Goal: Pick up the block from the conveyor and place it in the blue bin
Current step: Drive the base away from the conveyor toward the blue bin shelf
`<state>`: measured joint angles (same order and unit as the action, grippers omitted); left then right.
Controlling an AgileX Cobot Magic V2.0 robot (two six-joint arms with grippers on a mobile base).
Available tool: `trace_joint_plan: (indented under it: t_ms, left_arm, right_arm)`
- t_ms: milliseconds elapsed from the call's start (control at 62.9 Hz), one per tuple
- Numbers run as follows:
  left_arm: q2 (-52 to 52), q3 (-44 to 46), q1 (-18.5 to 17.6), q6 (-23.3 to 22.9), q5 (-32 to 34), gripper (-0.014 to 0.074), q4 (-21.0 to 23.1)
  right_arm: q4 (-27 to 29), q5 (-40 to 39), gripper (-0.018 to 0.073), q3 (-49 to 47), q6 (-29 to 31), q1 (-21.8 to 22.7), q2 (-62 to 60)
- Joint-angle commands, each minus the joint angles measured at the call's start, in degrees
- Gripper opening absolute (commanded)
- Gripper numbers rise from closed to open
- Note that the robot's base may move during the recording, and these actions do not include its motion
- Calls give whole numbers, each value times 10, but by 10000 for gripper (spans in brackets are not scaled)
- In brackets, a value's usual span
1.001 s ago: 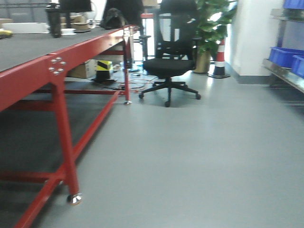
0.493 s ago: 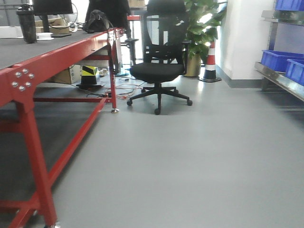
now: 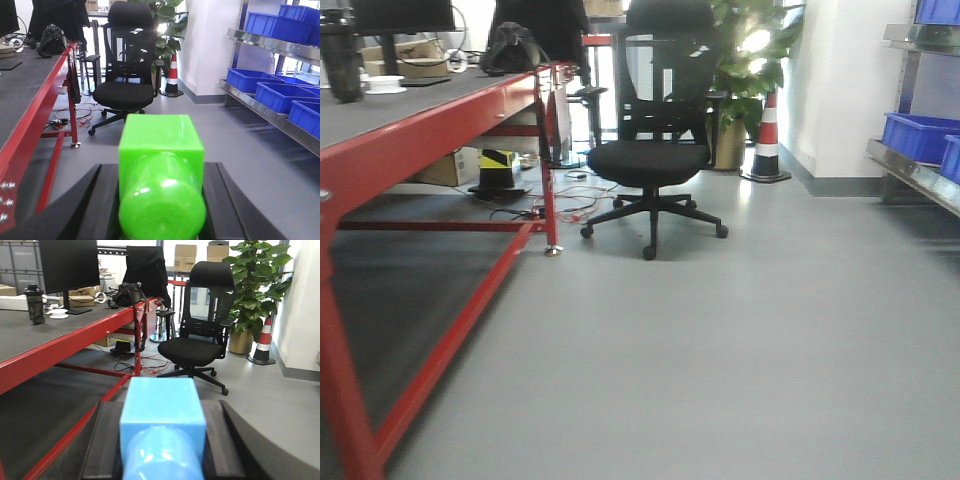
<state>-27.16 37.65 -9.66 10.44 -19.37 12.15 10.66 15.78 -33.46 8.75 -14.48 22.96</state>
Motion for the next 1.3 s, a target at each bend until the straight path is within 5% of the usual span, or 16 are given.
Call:
trace_joint_plan:
  t_ms: [0, 1287]
  left_arm:
    - [3, 1, -4, 0, 9, -111, 5]
    - [3, 1, -4, 0, 9, -111, 5]
  right_arm:
    - [1, -13, -162, 2, 3, -2, -3]
    - [1, -13, -162, 2, 3, -2, -3]
